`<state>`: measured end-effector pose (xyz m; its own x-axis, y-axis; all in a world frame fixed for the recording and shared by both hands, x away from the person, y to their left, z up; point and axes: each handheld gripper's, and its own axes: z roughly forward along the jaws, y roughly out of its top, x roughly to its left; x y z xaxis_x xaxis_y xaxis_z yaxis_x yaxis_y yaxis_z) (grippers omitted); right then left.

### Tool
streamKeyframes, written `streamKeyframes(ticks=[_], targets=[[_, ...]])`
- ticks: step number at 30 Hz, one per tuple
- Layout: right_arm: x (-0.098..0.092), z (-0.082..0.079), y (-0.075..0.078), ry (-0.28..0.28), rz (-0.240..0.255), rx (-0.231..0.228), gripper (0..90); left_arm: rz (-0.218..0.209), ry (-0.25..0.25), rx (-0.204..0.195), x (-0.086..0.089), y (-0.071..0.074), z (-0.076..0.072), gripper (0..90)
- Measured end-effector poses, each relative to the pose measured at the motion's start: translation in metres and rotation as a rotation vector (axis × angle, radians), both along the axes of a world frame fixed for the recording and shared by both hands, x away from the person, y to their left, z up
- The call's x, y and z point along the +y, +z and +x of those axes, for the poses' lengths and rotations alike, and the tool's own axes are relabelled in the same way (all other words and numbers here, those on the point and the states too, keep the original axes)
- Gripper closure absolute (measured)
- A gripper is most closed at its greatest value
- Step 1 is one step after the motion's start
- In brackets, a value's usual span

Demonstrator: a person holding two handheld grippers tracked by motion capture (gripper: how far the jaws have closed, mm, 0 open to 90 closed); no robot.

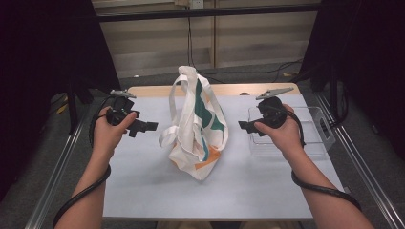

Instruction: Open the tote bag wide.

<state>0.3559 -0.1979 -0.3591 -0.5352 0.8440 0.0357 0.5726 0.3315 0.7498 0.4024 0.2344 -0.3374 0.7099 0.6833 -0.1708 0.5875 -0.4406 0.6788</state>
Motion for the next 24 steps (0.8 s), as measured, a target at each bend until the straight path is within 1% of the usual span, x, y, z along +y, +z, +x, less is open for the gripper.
streamKeyframes(ticks=[2, 3, 4, 5, 6, 7, 9, 10, 11, 12, 15, 16, 20, 21, 23, 24], targets=[[0.003, 0.002, 0.002, 0.011, -0.003, 0.000, 5.3, 0.001, -0.017, -0.001, -0.003, 0.003, 0.002, 2.3], [0.005, 0.002, 0.003, 0.014, -0.005, 0.003, 5.3, -0.012, -0.014, 0.004, -0.006, 0.004, 0.002, 2.3], [0.007, 0.003, 0.003, 0.019, -0.007, 0.001, 5.2, -0.008, -0.017, 0.002, -0.007, 0.005, 0.003, 2.3], [0.011, 0.004, 0.005, 0.032, -0.010, 0.005, 5.2, -0.015, -0.022, 0.010, -0.009, 0.006, 0.004, 2.6], [0.011, 0.004, 0.005, 0.032, -0.010, 0.005, 5.2, -0.019, -0.026, 0.014, -0.011, 0.007, 0.005, 2.6], [0.013, 0.005, 0.006, 0.032, -0.012, 0.000, 5.2, -0.011, -0.033, 0.015, -0.012, 0.008, 0.006, 2.6], [0.017, 0.005, 0.007, 0.039, -0.008, 0.005, 5.2, -0.010, -0.033, 0.008, -0.017, 0.010, 0.006, 2.7], [0.019, 0.006, 0.008, 0.041, -0.016, 0.004, 5.2, -0.010, -0.034, 0.010, -0.018, 0.012, 0.006, 2.7], [0.021, 0.006, 0.008, 0.047, -0.014, 0.004, 5.2, -0.015, -0.037, 0.015, -0.020, 0.013, 0.006, 2.6], [0.023, 0.006, 0.009, 0.049, -0.011, 0.003, 5.2, -0.010, -0.048, 0.011, -0.021, 0.014, 0.007, 2.7], [0.028, 0.009, 0.013, 0.059, -0.012, 0.002, 5.2, -0.007, -0.047, 0.005, -0.027, 0.017, 0.009, 2.8], [0.028, 0.009, 0.013, 0.059, -0.012, 0.002, 5.2, -0.009, -0.052, 0.014, -0.027, 0.018, 0.010, 2.8], [0.032, 0.011, 0.017, 0.064, -0.013, 0.003, 5.2, -0.001, -0.054, 0.013, -0.031, 0.022, 0.014, 2.8], [0.032, 0.011, 0.017, 0.064, -0.013, 0.003, 5.2, -0.006, -0.048, 0.013, -0.032, 0.023, 0.014, 2.8], [0.033, 0.013, 0.018, 0.064, -0.013, -0.002, 5.2, -0.013, -0.046, 0.003, -0.034, 0.026, 0.015, 2.7], [0.034, 0.014, 0.020, 0.066, -0.014, -0.002, 5.2, -0.018, -0.053, 0.006, -0.035, 0.028, 0.016, 2.7]])
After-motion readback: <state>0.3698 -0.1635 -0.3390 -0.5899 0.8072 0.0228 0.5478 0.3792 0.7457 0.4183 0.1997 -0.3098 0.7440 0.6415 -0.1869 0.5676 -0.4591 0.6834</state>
